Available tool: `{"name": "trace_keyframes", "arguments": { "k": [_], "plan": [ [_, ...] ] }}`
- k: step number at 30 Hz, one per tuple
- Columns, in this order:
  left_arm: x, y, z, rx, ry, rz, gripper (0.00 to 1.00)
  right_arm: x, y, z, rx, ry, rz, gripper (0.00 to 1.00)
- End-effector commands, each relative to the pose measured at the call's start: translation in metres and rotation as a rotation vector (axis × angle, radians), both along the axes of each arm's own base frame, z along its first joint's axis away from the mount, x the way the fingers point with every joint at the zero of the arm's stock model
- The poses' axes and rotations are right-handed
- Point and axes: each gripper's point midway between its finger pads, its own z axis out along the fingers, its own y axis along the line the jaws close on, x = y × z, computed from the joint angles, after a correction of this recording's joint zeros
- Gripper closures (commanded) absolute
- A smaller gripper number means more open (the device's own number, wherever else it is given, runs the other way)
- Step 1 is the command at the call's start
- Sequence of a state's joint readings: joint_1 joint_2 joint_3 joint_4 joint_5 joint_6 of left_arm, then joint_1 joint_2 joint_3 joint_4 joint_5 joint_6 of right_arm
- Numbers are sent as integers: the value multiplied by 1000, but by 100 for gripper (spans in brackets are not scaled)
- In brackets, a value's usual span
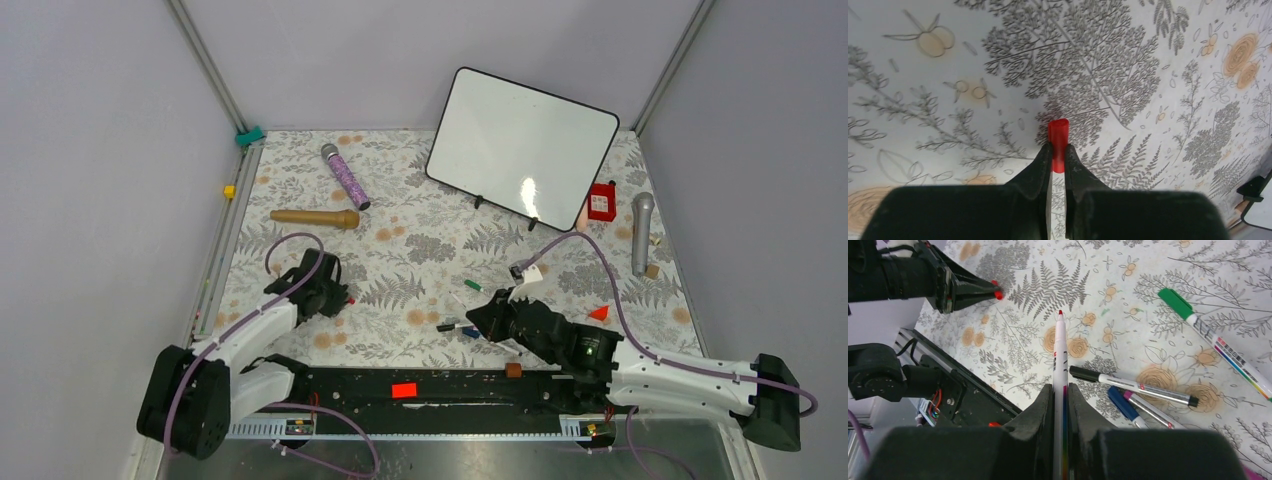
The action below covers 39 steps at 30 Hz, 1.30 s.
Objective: Write a sentence on the whiteboard
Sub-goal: Place the pen cap at the center of the board, then pass from the right arm to the left
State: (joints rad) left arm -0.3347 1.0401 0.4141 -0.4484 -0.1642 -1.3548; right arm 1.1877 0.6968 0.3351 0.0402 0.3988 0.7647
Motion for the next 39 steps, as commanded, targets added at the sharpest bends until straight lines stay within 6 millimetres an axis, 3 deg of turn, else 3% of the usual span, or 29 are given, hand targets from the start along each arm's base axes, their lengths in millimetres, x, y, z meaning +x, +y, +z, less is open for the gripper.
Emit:
{"name": "trace_keyframes", "arguments": {
  "k": [1, 5, 8, 11, 13, 15, 19, 22, 26, 29, 33, 37, 39],
  "plan": [
    [20, -5, 6, 22, -21, -66, 97, 3, -19, -17, -66, 7, -58, 100],
    [26, -22, 9, -18, 0, -167, 76, 2, -22, -17, -77, 10, -61, 100],
    [25, -22, 12, -3, 23, -194, 52, -2, -22, -7, -90, 32, -43, 100],
    [28, -28, 28, -4, -20, -280, 24, -7, -19, 13, -126, 36, 5, 100],
    [34, -41, 48, -15, -93, -400, 17, -5, -21, 27, -171, 30, 7, 100],
    [37, -52, 70, -3, -172, -509, 14, -3, -35, 25, -261, 57, -20, 100],
    [35, -79, 114, 15, -379, -712, 2, 0, -33, 26, -247, 150, 31, 100],
    [26, -101, 138, 16, -513, -839, 1, 0, -31, 34, -180, 200, 76, 100],
    [16, -136, 183, -1, -846, -978, 1, -1, -35, 56, -155, 207, 106, 100],
    [9, -144, 207, 42, -1044, -990, 1, -6, -35, 68, -168, 212, 163, 100],
    [-7, -167, 215, 167, -1165, -1144, 1, -13, -32, 79, -185, 218, 230, 100],
    [-46, -208, 213, 279, -1305, -1436, 2, -14, -26, 87, -199, 229, 267, 100],
    [-63, -221, 210, 404, -1405, -1590, 11, -14, -23, 89, -201, 236, 284, 100]
  ]
}}
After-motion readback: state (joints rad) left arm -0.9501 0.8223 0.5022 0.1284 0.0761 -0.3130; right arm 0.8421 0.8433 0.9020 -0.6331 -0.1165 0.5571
